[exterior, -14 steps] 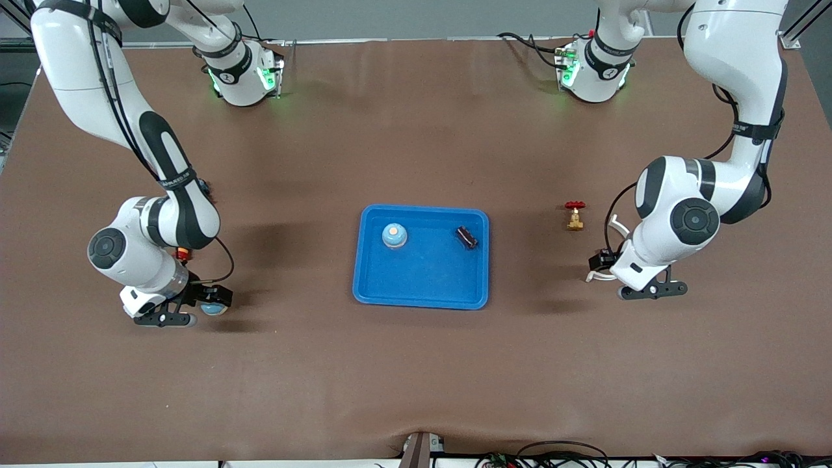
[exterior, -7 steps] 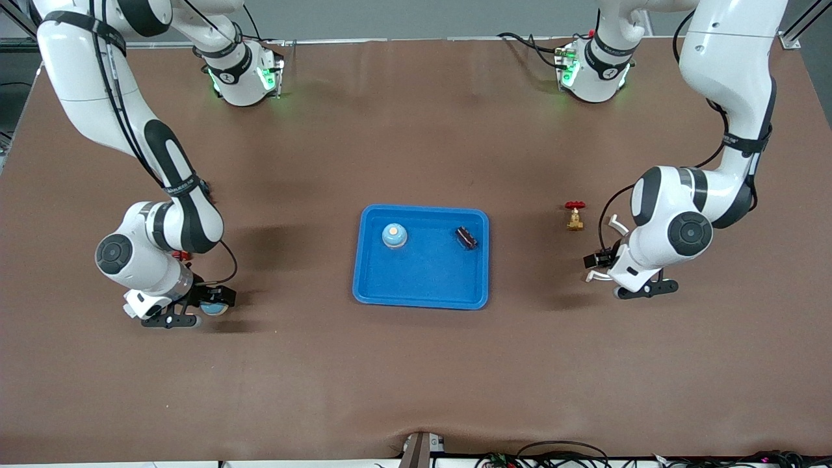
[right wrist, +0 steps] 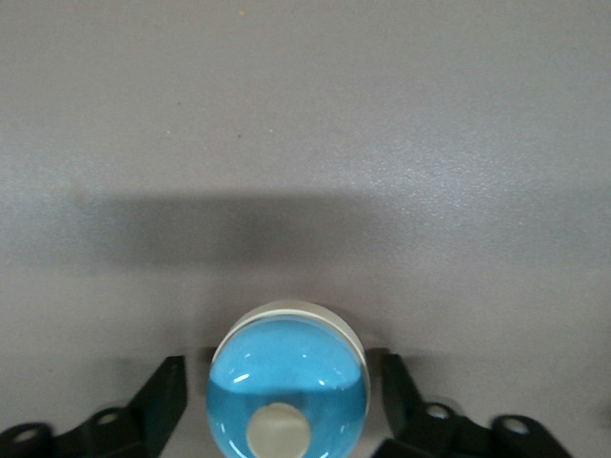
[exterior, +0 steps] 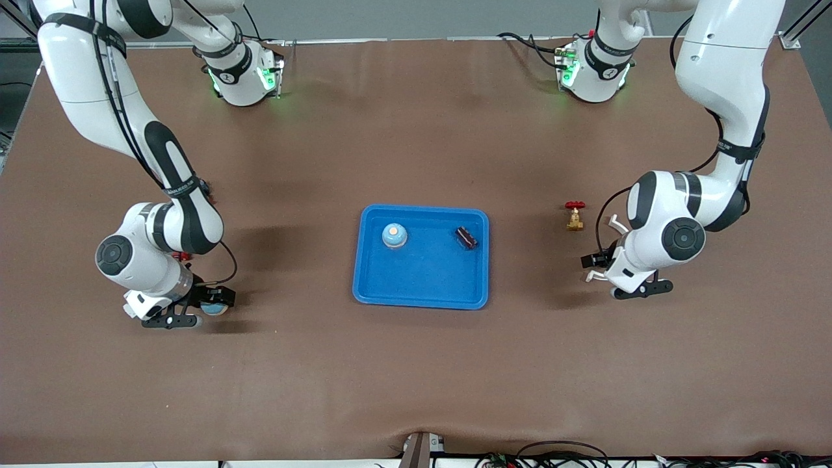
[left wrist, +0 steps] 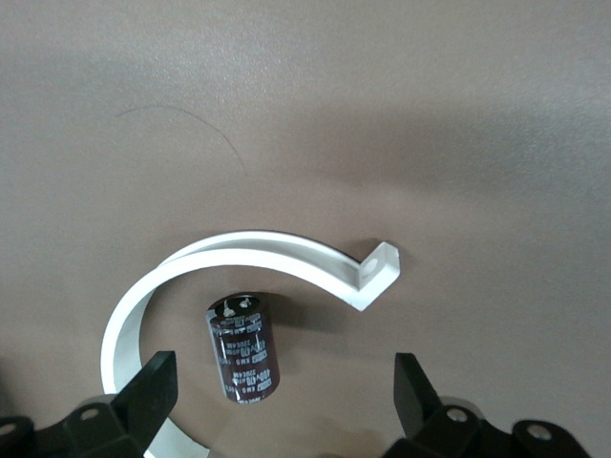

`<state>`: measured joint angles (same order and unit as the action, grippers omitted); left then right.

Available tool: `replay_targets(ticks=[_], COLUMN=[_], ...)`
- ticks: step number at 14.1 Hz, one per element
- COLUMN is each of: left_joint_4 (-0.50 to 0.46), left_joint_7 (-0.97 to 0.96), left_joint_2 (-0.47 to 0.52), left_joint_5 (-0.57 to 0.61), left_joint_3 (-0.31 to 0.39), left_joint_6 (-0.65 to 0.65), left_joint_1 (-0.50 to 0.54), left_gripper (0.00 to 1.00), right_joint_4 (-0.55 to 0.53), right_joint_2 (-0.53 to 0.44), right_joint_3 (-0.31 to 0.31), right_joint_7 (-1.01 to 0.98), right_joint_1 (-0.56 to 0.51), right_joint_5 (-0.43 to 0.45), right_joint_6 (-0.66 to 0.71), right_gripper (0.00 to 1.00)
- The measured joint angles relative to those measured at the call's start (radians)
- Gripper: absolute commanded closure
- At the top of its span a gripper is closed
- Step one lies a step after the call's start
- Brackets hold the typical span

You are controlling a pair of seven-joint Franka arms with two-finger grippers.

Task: Place electrolytic capacitor and blue bell in tray
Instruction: 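Grasp the second bell with the right gripper while the left gripper grasps the capacitor, then carry the bell with the right gripper while the left gripper carries the capacitor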

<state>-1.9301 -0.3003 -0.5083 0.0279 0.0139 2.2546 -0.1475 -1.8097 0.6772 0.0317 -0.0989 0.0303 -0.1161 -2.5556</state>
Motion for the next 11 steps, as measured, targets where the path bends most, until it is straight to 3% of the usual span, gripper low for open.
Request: replay_targets(ticks=[7, 11], left_joint_4=[-0.013, -0.019], left_joint_7=[0.000, 0.000], left_joint_2=[-0.023, -0.034], left_joint_5=[0.000, 0.000], left_joint_3=[0.001, 0.001], left_joint_6=[0.000, 0.000], left_joint_1=[0.000, 0.000], left_gripper=[0.00, 0.00], right_joint_4=[0.017, 0.079], right_joint_2=[0.000, -0.017], right_joint_3=[-0.013, -0.026], right_joint_7=[0.000, 0.090], right_joint_1=[0.000, 0.040], right_joint_5=[0.000, -0.001], right_joint_6=[0.008, 0.158], right_gripper=[1.00, 1.00])
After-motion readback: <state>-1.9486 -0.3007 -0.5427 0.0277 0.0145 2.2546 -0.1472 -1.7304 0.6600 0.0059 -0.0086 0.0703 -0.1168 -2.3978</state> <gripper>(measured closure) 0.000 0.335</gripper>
